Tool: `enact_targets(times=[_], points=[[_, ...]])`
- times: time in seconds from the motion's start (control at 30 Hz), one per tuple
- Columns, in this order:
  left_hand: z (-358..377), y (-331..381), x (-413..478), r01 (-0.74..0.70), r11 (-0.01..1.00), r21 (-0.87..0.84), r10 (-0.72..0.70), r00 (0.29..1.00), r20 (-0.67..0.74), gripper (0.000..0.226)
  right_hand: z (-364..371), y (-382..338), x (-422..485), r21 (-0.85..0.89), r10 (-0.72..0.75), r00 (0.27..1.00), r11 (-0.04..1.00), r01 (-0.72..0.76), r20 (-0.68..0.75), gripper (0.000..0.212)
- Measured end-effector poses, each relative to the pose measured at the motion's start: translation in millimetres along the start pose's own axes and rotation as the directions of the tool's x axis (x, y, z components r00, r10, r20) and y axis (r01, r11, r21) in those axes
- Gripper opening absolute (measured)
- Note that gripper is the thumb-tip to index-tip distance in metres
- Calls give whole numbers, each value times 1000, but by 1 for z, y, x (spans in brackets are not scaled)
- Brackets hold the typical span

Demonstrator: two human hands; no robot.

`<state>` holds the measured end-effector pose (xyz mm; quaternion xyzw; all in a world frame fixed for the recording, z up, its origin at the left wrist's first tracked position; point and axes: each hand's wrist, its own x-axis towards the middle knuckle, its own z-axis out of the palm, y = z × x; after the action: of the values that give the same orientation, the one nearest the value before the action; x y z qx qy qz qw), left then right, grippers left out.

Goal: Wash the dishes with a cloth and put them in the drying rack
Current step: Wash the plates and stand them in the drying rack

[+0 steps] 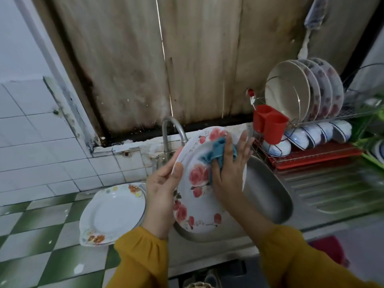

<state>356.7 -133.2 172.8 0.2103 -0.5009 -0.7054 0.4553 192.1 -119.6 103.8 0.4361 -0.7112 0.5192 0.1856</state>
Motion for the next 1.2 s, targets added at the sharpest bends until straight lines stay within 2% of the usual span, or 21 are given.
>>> enact_targets(times=[0.07, 0.13, 0.2, 0.23, 0.27, 0.33, 0.4, 0.47, 0.53, 0.6, 0.67, 0.73, 0.77, 0.8, 0.87, 0.93, 1.0, 1.07, 1.13, 1.2], points=[[20, -3, -3, -70, 994, 85, 68, 997, 26, 29, -10, -24, 3, 208, -22, 999, 978, 14, 39, 66], [34, -2, -4, -128, 985, 119, 128, 992, 7, 33, -13, -32, -15, 356, -217, 962, 923, 146, 165, 60], [39, 2, -3, -149, 987, 59, 152, 987, -44, 31, -13, -14, -36, 353, -436, 862, 873, 336, 257, 60], [40, 4, -2, -151, 988, 25, 152, 986, -71, 31, -14, 3, -39, 295, -470, 833, 873, 389, 293, 59], [38, 4, -2, -144, 990, -7, 143, 985, -98, 31, -14, 21, -35, 203, -439, 840, 897, 392, 319, 60], [39, 2, -3, -108, 992, -59, 99, 986, -134, 32, -18, 49, -15, 5, -264, 912, 961, 276, 315, 64], [46, -6, -6, -62, 994, -88, 50, 990, -132, 34, -26, 56, 16, -59, -125, 972, 988, 139, 200, 67], [57, -11, -9, -44, 995, -86, 36, 995, -95, 37, -34, 42, 42, 69, -56, 998, 996, 54, 36, 68], [69, -15, -10, -67, 996, -51, 64, 996, -69, 37, -38, 15, 51, 266, -19, 998, 963, 34, -61, 64], [79, -17, -10, -116, 993, -19, 114, 991, -75, 37, -43, -13, 37, 400, -78, 997, 914, 67, 10, 67], [81, -15, -11, -145, 989, -20, 141, 982, -125, 35, -45, -18, 4, 459, -281, 940, 872, 167, 191, 73], [77, -12, -12, -148, 988, -49, 138, 977, -164, 32, -45, 10, -24, 397, -501, 823, 836, 379, 268, 74], [74, -9, -13, -153, 987, -44, 143, 975, -172, 30, -44, 29, -29, 300, -530, 796, 841, 449, 293, 74], [72, -9, -15, -157, 987, -24, 150, 972, -182, 29, -43, 49, -26, 178, -489, 814, 872, 456, 313, 73], [75, -14, -17, -143, 990, -8, 139, 971, -195, 29, -46, 77, -9, -26, -306, 906, 945, 327, 292, 70], [83, -23, -20, -122, 992, -29, 114, 975, -191, 31, -53, 84, 20, -75, -182, 969, 978, 197, 167, 66], [94, -32, -23, -129, 991, -35, 121, 976, -179, 34, -60, 74, 48, 19, -120, 993, 993, 120, 15, 69], [108, -40, -26, -161, 987, 27, 163, 974, -155, 34, -64, 54, 64, 204, -96, 993, 973, 109, -74, 68], [120, -46, -29, -201, 973, 112, 215, 967, -134, 35, -66, 37, 56, 349, -148, 987, 924, 159, -57, 64], [126, -50, -31, -224, 964, 140, 243, 960, -137, 35, -64, 35, 38, 422, -292, 956, 865, 270, -13, 61]])
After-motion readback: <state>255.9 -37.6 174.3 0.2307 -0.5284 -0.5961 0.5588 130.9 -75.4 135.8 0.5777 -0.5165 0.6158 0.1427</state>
